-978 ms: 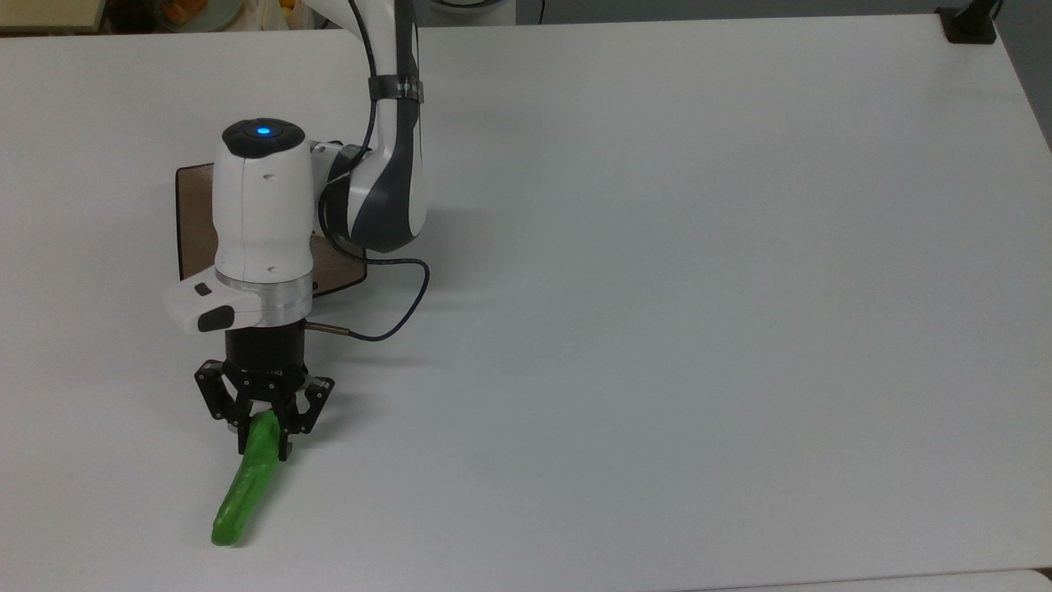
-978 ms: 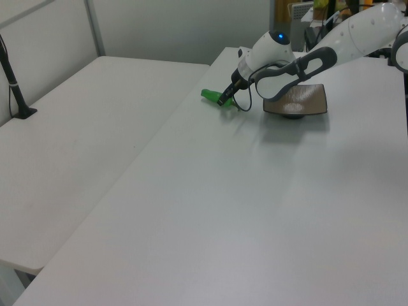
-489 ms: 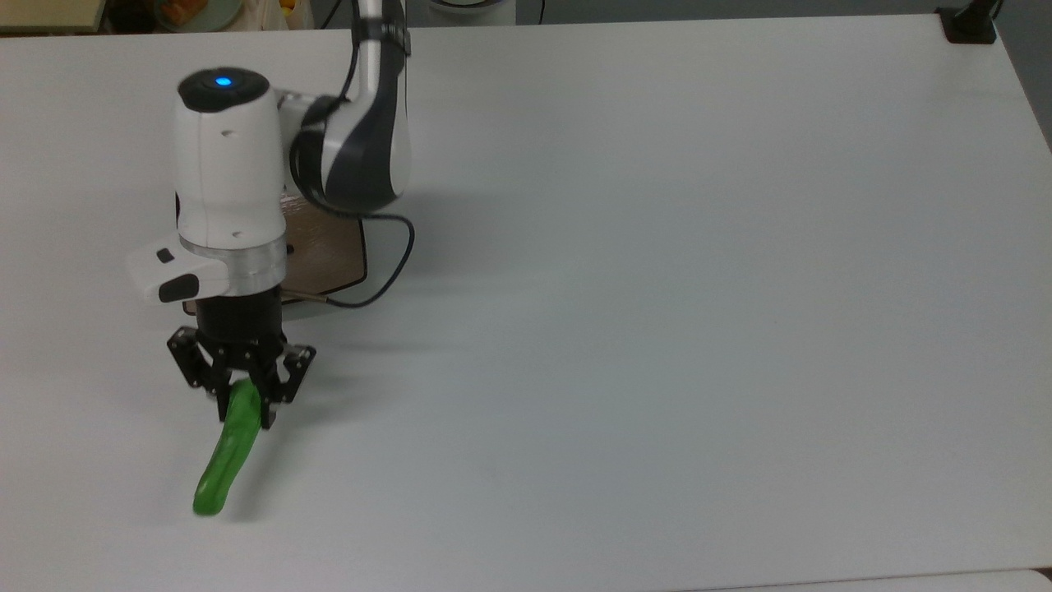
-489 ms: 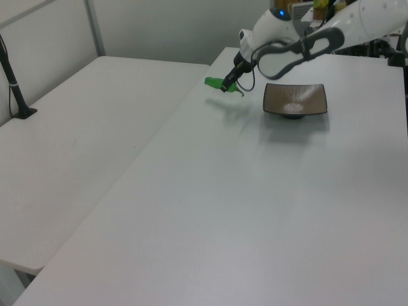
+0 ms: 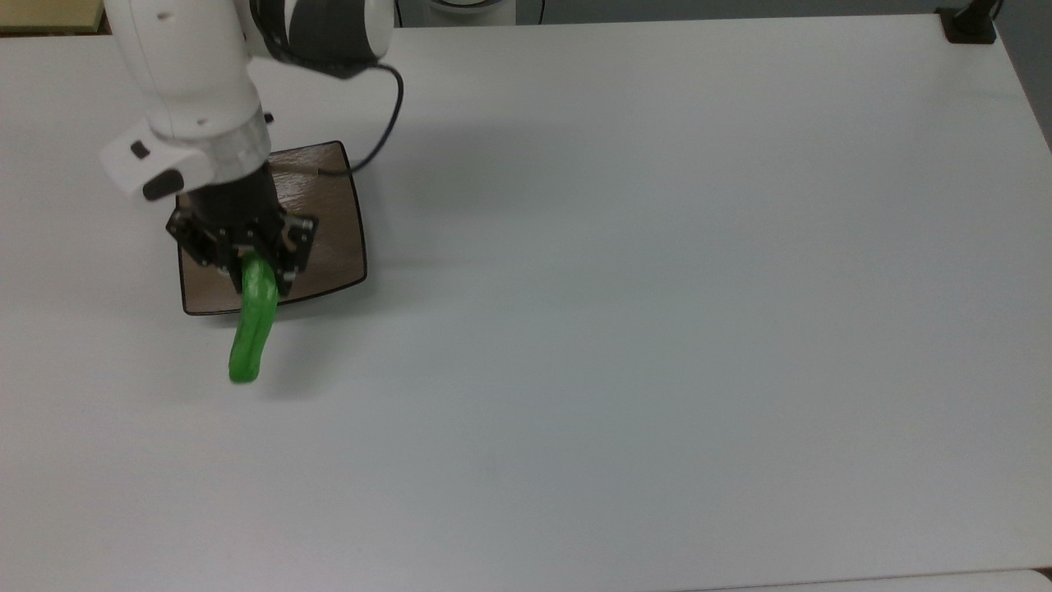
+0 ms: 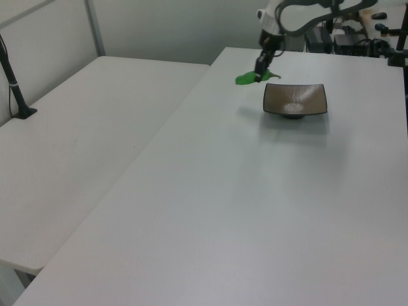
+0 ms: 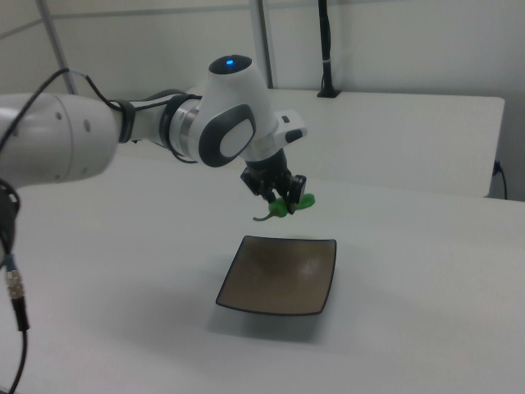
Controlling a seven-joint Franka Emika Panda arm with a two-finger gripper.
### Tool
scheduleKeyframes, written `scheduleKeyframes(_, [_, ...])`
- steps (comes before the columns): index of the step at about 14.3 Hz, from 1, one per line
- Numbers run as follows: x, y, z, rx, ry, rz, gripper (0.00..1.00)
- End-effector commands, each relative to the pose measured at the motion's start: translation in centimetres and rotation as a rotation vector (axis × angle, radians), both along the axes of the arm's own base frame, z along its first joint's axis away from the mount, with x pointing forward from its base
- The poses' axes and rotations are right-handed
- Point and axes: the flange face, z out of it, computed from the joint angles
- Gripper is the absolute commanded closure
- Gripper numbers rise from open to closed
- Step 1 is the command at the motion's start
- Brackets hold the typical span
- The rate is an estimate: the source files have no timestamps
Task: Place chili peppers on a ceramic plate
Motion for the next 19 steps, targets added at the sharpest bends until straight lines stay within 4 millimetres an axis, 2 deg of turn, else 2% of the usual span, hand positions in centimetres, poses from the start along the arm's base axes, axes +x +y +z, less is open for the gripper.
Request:
scheduleKeyframes(1, [-7.0, -0.2, 0.4, 0.0, 0.064, 0.127, 0.82])
scheduleKeyframes(3, [-9.3, -0.8, 0.7, -0.007, 0.102, 0.187, 0.82])
scheduleKeyframes(4, [-9.9, -1.2, 0.9, -0.01, 0.111, 0.21, 0.72])
scheduleKeyframes(5, [-9.8, -1.2, 1.0, -0.008, 0.109, 0.201, 0.43])
scheduleKeyframes(6, [-9.9, -1.3, 1.0, -0.007, 0.111, 0.198, 0.0])
scheduleKeyframes(10, [-10.3, -1.3, 0.9, 0.01, 0.165, 0.202, 0.0])
scheduleKeyframes(14, [-11.4, -1.1, 2.3, 0.036, 0.229, 0.177, 0.0])
scheduleKeyframes(16, [-11.5, 0.5, 5.0, 0.055, 0.211, 0.04, 0.0])
scheduleKeyframes(17, [-11.2, 2.4, 6.8, 0.067, 0.18, -0.046, 0.0])
scheduleKeyframes(19, [-10.8, 4.4, 8.3, 0.081, 0.174, -0.147, 0.0])
